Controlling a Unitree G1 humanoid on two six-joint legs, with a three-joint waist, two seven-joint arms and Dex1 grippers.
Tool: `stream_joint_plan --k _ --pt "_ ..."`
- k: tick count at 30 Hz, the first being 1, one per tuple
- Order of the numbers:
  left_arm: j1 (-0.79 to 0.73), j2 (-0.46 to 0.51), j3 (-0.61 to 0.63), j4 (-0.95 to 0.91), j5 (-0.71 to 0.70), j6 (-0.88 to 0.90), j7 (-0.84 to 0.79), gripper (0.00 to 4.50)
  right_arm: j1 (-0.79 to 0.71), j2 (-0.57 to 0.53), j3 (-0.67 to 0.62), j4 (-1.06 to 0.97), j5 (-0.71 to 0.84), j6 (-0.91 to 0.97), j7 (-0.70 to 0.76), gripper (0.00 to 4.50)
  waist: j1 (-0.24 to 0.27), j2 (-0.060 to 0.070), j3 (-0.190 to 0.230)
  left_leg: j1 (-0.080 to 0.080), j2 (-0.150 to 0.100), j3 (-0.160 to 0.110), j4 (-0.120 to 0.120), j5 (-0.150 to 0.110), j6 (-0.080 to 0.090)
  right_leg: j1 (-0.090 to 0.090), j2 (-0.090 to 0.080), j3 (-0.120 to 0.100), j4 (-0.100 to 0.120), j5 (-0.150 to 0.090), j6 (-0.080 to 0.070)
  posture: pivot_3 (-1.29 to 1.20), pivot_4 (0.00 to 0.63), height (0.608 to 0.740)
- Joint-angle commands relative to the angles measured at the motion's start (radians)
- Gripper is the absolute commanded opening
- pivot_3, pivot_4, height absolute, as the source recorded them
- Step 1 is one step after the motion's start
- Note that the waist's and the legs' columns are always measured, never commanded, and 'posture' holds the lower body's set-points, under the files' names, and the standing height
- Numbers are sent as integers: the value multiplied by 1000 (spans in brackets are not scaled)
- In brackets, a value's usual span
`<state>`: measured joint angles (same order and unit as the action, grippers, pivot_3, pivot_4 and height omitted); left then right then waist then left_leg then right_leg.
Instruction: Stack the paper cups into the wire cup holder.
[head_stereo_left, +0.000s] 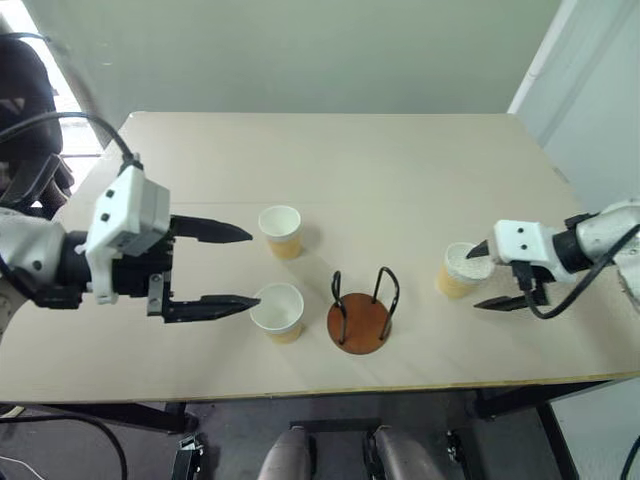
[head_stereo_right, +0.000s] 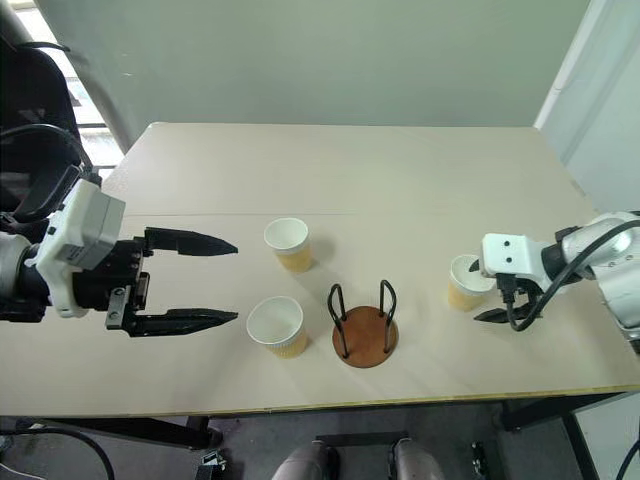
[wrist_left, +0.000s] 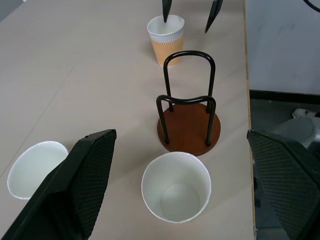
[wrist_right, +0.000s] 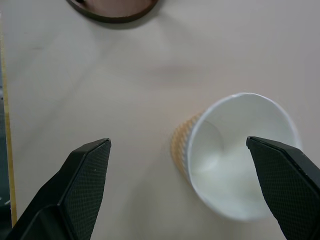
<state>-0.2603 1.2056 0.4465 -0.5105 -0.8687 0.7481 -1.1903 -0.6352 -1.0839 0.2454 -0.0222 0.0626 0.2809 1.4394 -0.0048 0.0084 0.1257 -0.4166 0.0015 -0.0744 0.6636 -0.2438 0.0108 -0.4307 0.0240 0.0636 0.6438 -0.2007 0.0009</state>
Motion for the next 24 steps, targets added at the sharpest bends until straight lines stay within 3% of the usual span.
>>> stream_joint_plan --k 1,2,5,15,16,20,24 --pt "21 15 77 -40 -22 24 12 4500 -29 11 19 36 -42 -54 12 4462 1 0 0 0 0 0 0 0 0 0 0 0 0 0 0 0 150 740" --pt "28 15 88 -47 -26 31 14 4500 -32 19 29 56 -57 -73 12 4462 1 0 0 0 0 0 0 0 0 0 0 0 0 0 0 0 150 740" --pt "49 13 124 -69 -40 52 27 4500 -53 46 58 121 -105 -120 0 3899 2 0 0 0 0 0 0 0 0 0 0 0 0 0 -1 0 150 740" --pt "94 12 179 -98 -60 77 49 4500 -87 74 60 207 -152 -199 19 199 1 0 0 1 1 0 1 0 0 1 0 -1 1 0 -4 0 150 740" --pt "95 12 180 -97 -61 77 50 4500 -92 72 56 208 -148 -204 27 30 1 0 0 1 0 0 1 0 0 1 0 -1 1 0 -5 0 150 740" --pt "96 12 177 -87 -57 73 48 4500 -134 55 16 169 -71 -200 108 30 1 0 0 1 1 0 1 0 0 0 0 -1 1 -1 -6 0 150 740" --pt "96 16 186 -72 -57 73 36 4500 -242 -4 -31 79 129 -135 175 30 0 3 2 0 0 0 0 0 0 0 0 0 1 -4 -11 0 150 740"
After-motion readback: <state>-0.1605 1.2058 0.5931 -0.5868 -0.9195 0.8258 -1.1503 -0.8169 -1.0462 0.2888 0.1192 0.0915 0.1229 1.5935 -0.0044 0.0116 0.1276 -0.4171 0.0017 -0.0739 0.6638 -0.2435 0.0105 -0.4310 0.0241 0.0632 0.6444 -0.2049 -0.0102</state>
